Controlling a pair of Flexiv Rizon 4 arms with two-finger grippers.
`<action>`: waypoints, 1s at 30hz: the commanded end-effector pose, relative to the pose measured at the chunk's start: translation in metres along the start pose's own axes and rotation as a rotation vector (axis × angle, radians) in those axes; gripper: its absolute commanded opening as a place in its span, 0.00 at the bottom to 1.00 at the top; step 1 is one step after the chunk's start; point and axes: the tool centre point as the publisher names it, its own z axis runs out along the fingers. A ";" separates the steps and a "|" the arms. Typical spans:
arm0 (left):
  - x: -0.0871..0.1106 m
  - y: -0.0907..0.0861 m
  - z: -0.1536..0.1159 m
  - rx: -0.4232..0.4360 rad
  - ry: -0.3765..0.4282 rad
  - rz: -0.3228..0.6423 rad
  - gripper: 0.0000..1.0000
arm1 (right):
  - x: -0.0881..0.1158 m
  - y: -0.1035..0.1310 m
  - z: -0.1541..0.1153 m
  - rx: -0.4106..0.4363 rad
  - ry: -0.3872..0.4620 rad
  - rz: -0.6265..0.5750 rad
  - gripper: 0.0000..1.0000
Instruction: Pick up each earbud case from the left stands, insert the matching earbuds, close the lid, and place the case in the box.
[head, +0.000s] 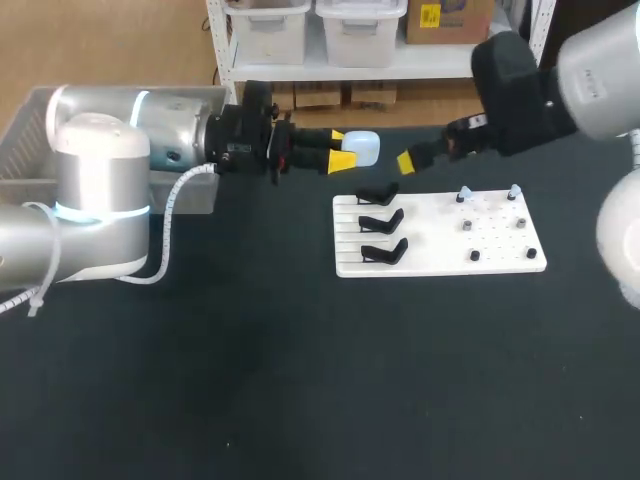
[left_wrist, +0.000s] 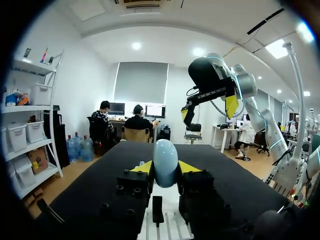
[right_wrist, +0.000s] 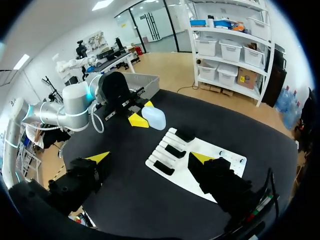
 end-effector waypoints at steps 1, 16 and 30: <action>0.001 -0.002 0.000 -0.007 -0.002 0.003 0.00 | -0.005 0.005 0.018 0.047 0.003 0.006 1.00; 0.001 -0.002 0.000 -0.007 -0.002 0.003 0.00 | -0.016 0.000 0.050 0.040 0.076 0.049 1.00; 0.001 -0.002 0.000 -0.007 -0.002 0.003 0.00 | -0.024 -0.013 0.069 0.064 0.122 0.055 1.00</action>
